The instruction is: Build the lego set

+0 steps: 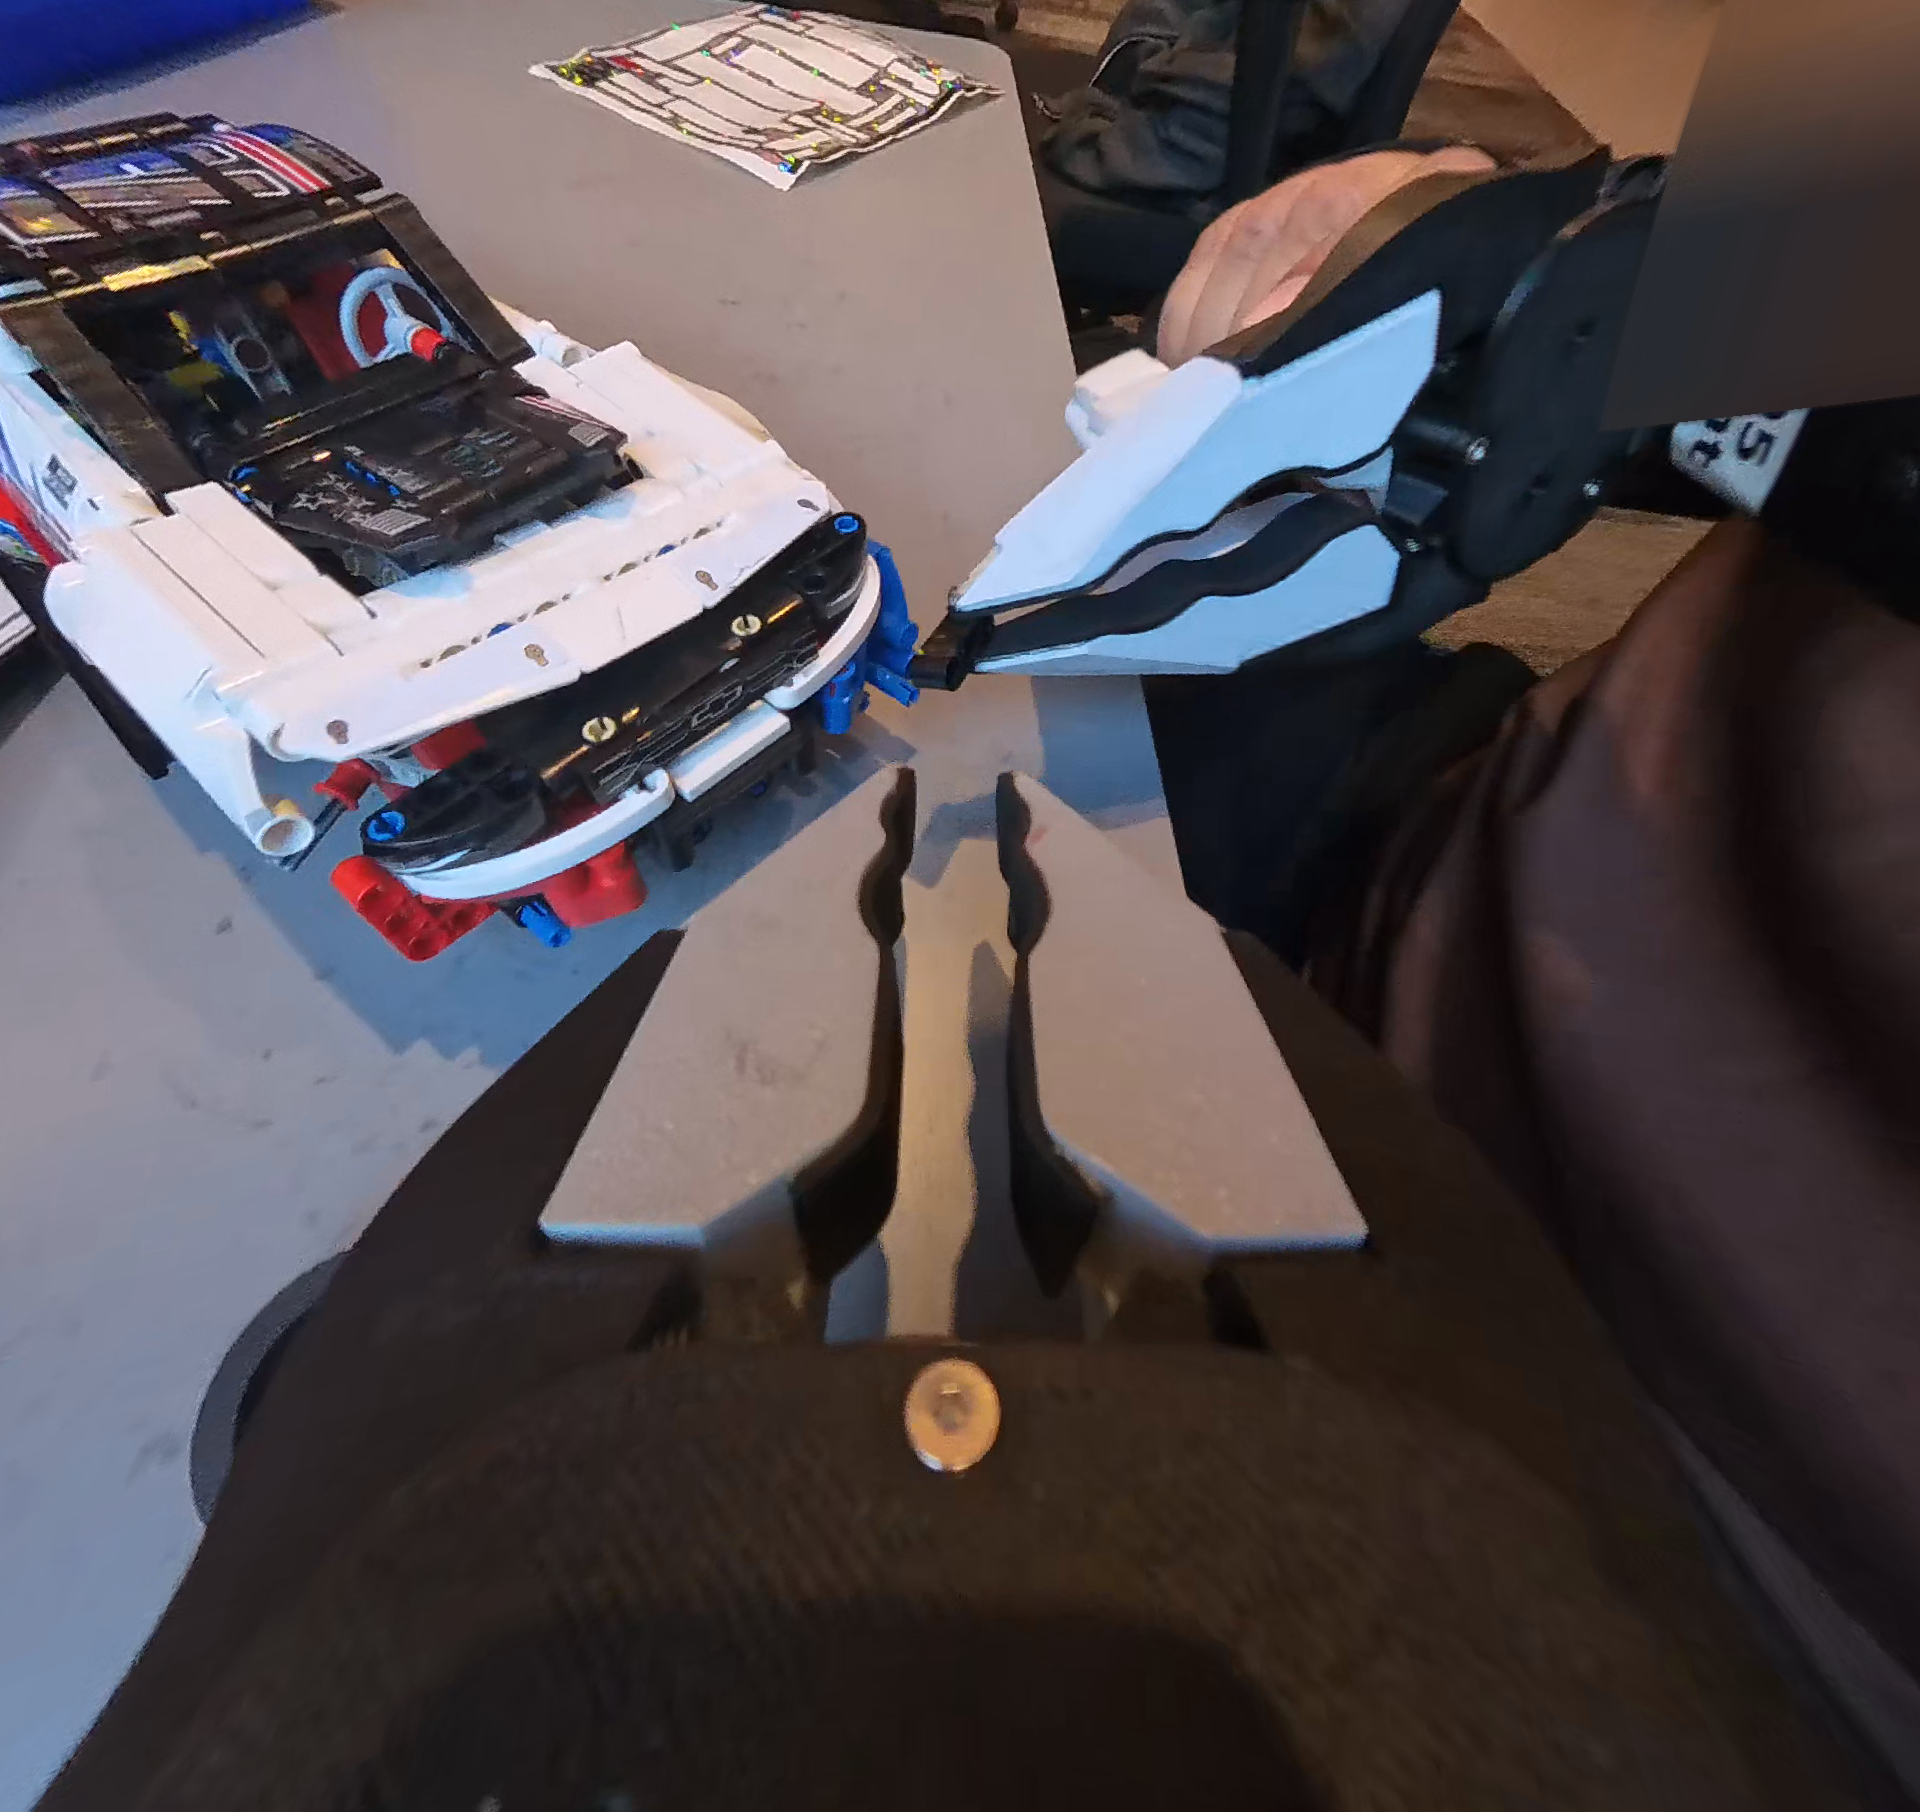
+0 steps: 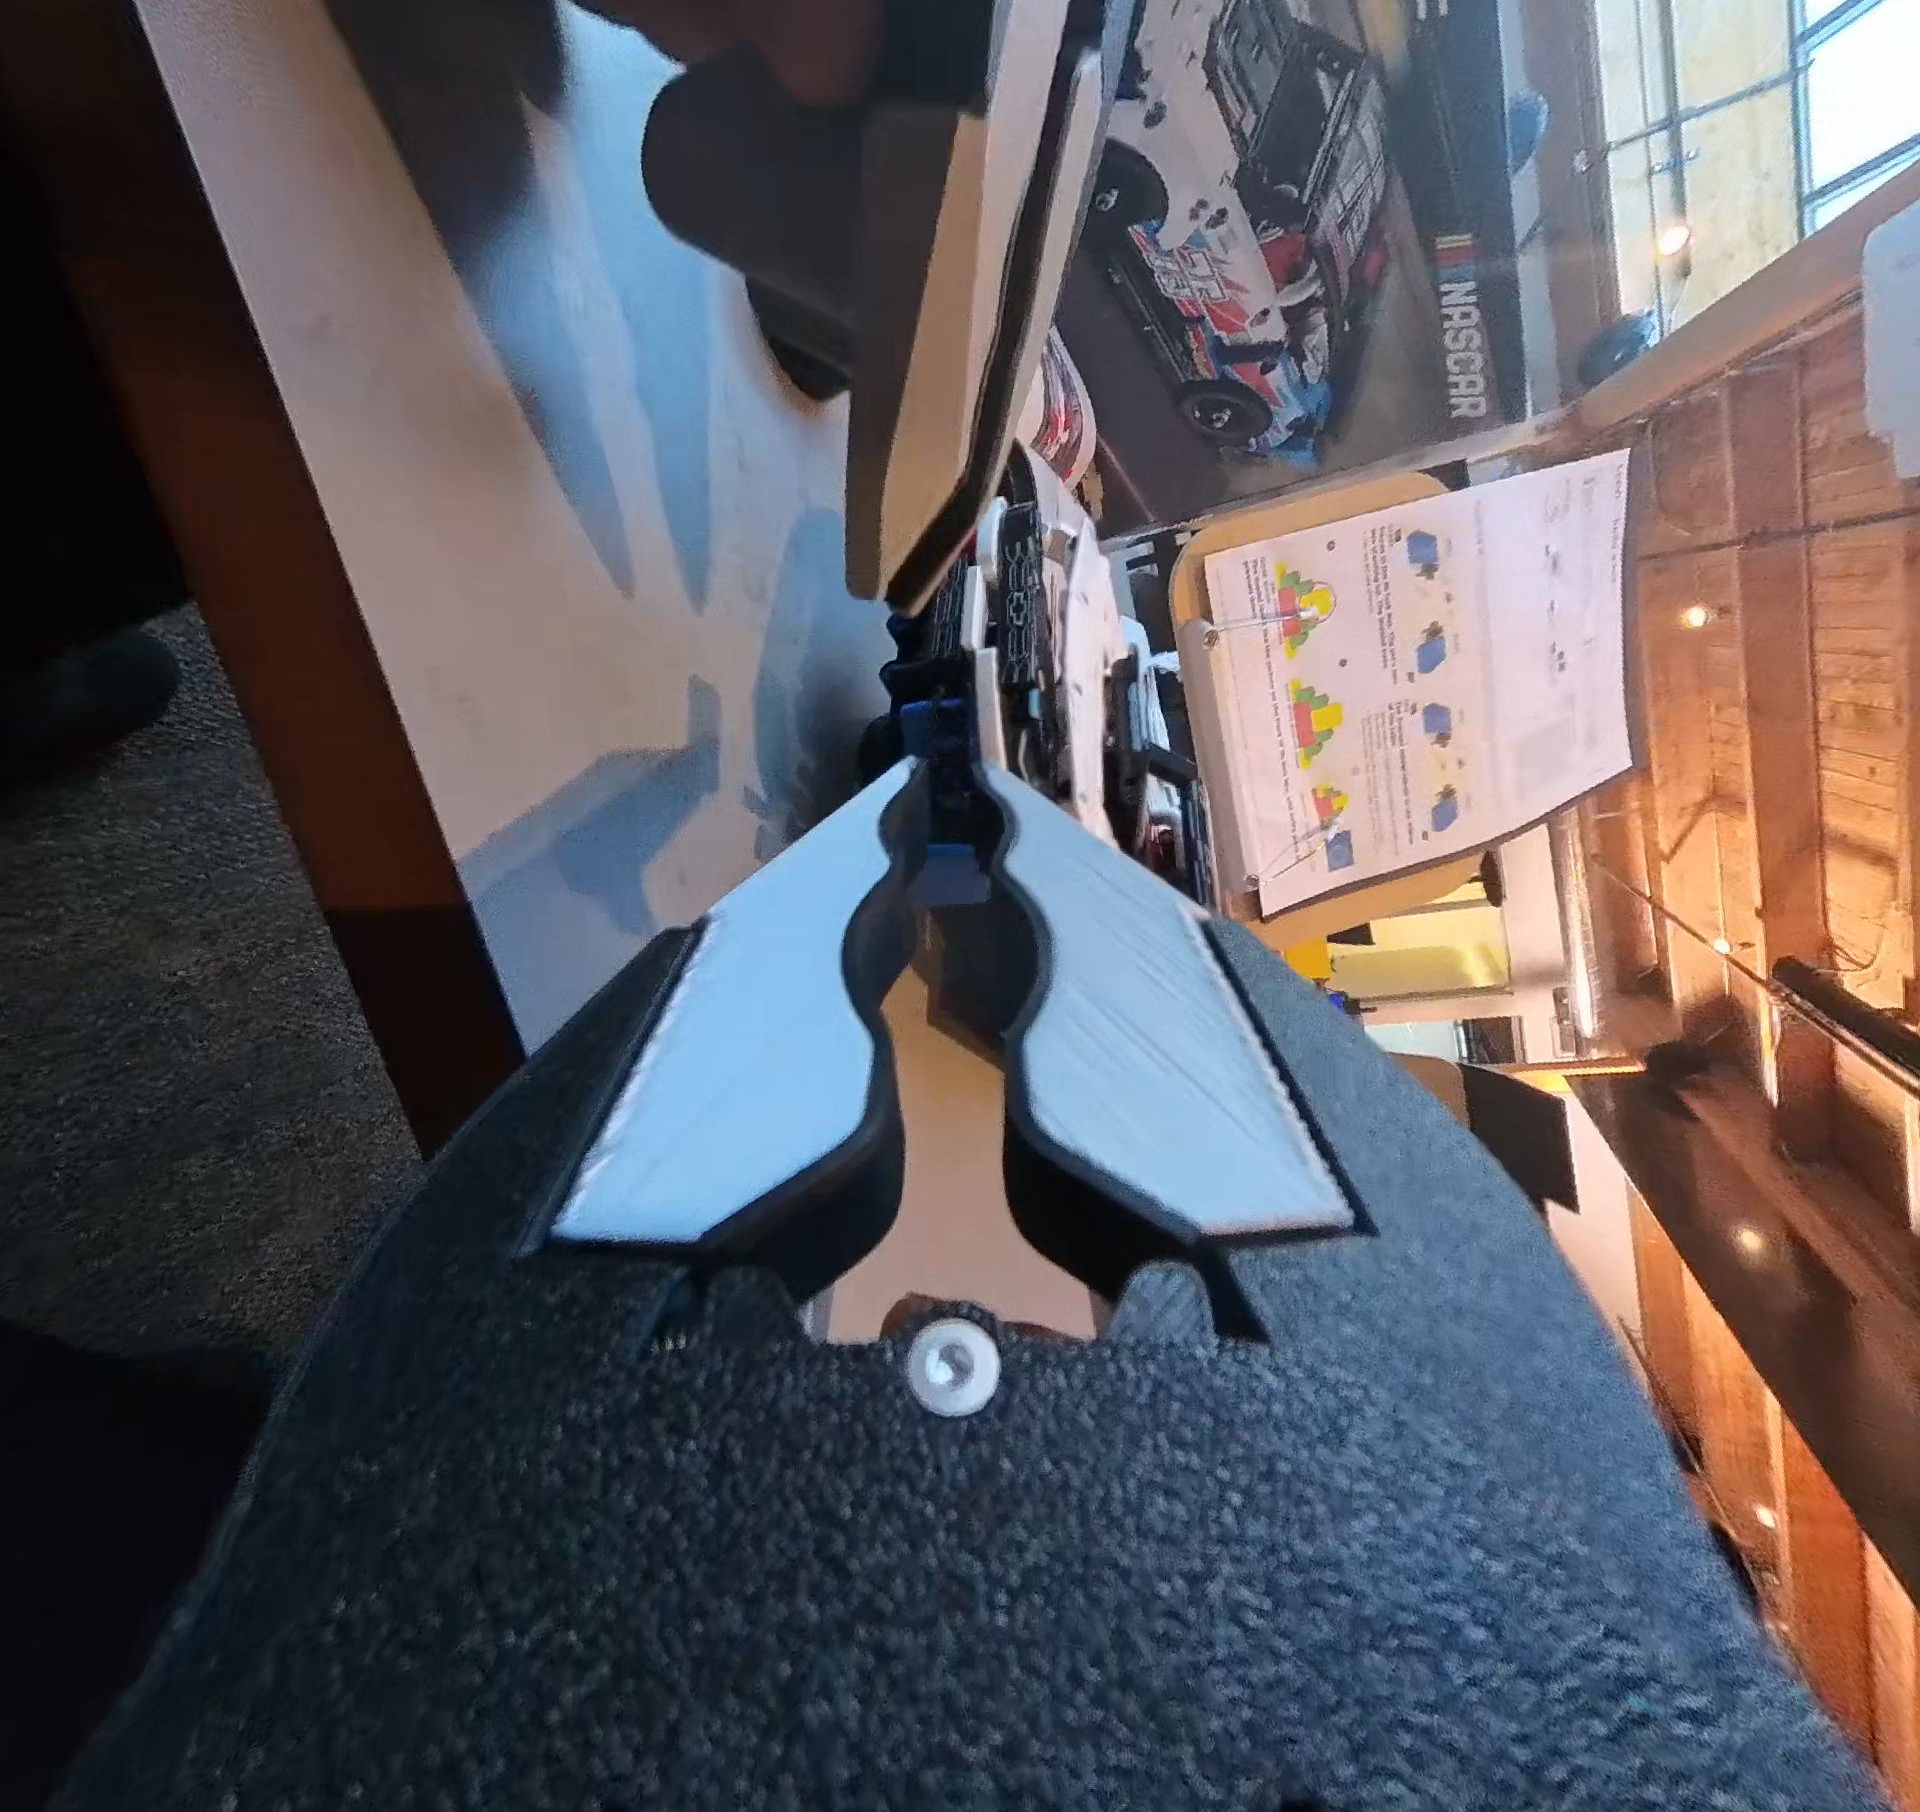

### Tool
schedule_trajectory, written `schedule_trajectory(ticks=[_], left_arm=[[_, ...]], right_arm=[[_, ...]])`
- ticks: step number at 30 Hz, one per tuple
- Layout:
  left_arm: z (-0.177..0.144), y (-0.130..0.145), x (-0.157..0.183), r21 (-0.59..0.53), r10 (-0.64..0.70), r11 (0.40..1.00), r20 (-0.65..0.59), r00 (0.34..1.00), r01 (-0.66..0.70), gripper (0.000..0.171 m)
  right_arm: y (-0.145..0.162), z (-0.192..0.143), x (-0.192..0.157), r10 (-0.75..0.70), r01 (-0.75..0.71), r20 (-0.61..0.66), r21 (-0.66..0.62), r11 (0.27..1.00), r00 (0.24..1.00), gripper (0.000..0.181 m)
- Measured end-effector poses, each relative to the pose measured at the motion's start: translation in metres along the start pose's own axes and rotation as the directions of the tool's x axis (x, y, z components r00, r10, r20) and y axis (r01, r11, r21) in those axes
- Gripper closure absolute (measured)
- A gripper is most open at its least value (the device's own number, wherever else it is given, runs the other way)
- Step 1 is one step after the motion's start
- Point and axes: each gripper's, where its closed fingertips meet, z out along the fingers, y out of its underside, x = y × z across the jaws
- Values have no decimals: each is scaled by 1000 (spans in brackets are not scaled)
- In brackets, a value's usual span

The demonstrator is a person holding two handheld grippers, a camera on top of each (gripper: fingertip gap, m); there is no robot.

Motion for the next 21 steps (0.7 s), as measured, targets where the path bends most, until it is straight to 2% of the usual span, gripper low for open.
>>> schedule_trajectory(ticks=[6, 11, 15, 21], left_arm=[[-3, -4, -1, 34, 31, 999, 39, 999, -32, 161], [1, 0, -1, -1, 43, 999, 43, 998, -43, 160], [-3, -4, -1, 31, 67, 997, 70, 995, -69, 162], [-3, -4, 1, 34, 78, 996, 55, 995, -80, 160]], right_arm=[[-1, -3, 6, 11, -10, -15, 8, 1000, 1000, 174], [-3, -5, 0, 15, -15, -3, 17, 1000, 1000, 174], [0, -5, -1, 14, -13, -4, 14, 1000, 1000, 174], [1, -12, -7, 21, -21, 22, 0, 1000, 1000, 174]])
